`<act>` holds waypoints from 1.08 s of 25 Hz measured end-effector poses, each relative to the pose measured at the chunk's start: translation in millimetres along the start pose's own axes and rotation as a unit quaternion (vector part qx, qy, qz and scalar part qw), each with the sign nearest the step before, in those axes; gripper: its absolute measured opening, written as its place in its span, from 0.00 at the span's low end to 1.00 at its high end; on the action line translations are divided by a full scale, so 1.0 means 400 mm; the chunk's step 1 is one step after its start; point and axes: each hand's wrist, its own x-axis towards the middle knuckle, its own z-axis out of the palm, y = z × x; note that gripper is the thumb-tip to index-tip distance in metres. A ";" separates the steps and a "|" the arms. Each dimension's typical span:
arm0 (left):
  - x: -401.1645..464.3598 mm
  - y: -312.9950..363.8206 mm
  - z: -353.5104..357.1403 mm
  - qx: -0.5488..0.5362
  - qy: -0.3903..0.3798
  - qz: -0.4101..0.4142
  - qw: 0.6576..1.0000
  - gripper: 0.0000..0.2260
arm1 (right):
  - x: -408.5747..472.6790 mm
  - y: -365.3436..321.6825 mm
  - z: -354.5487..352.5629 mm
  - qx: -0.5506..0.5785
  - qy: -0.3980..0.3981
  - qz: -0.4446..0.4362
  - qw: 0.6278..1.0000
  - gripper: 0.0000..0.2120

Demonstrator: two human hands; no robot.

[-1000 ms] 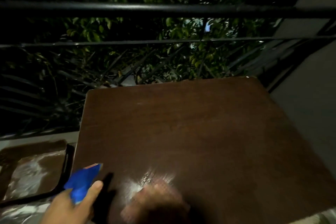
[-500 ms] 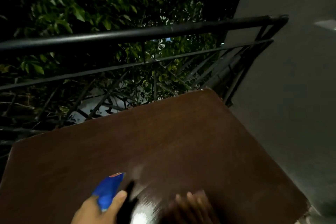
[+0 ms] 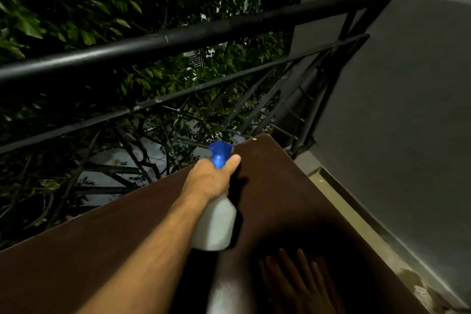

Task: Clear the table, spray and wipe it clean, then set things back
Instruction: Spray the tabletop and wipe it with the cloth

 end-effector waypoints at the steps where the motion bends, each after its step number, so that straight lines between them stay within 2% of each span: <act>1: 0.038 0.023 0.018 0.012 -0.004 -0.010 1.000 0.27 | 0.018 0.014 0.025 0.002 -0.001 0.013 1.000 0.41; 4: 0.132 0.058 0.064 0.059 -0.017 -0.032 0.998 0.32 | 0.094 0.052 0.057 0.048 -0.029 0.025 0.998 0.36; 7: 0.177 0.044 0.089 0.071 -0.020 -0.031 0.997 0.32 | 0.192 0.090 0.060 0.071 0.045 -0.022 0.996 0.30; 9: 0.178 0.029 0.094 0.049 -0.025 -0.024 0.998 0.29 | 0.315 0.112 0.042 0.085 0.056 -0.033 0.994 0.27; 14: 0.167 -0.008 0.079 0.024 0.022 -0.028 0.999 0.27 | 0.718 0.138 0.034 0.148 -0.102 0.039 0.983 0.30; 17: 0.143 -0.025 0.056 0.058 0.059 -0.021 0.996 0.29 | 0.853 0.145 0.037 0.140 -0.111 0.083 0.980 0.30; 21: 0.107 -0.041 0.026 0.046 0.057 -0.018 0.997 0.29 | 0.806 0.120 0.054 0.141 -0.080 0.122 0.979 0.31; 24: 0.066 -0.046 0.013 0.032 0.057 -0.006 0.998 0.27 | 0.634 0.091 0.072 0.115 -0.055 0.066 0.990 0.31; 26: 0.044 -0.049 0.011 0.023 0.052 0.004 0.998 0.26 | 0.538 0.137 0.078 0.077 -0.063 0.058 0.993 0.33; 27: 0.031 -0.051 0.009 0.016 0.050 0.009 0.999 0.25 | 0.505 0.181 0.075 0.065 -0.086 0.090 0.990 0.32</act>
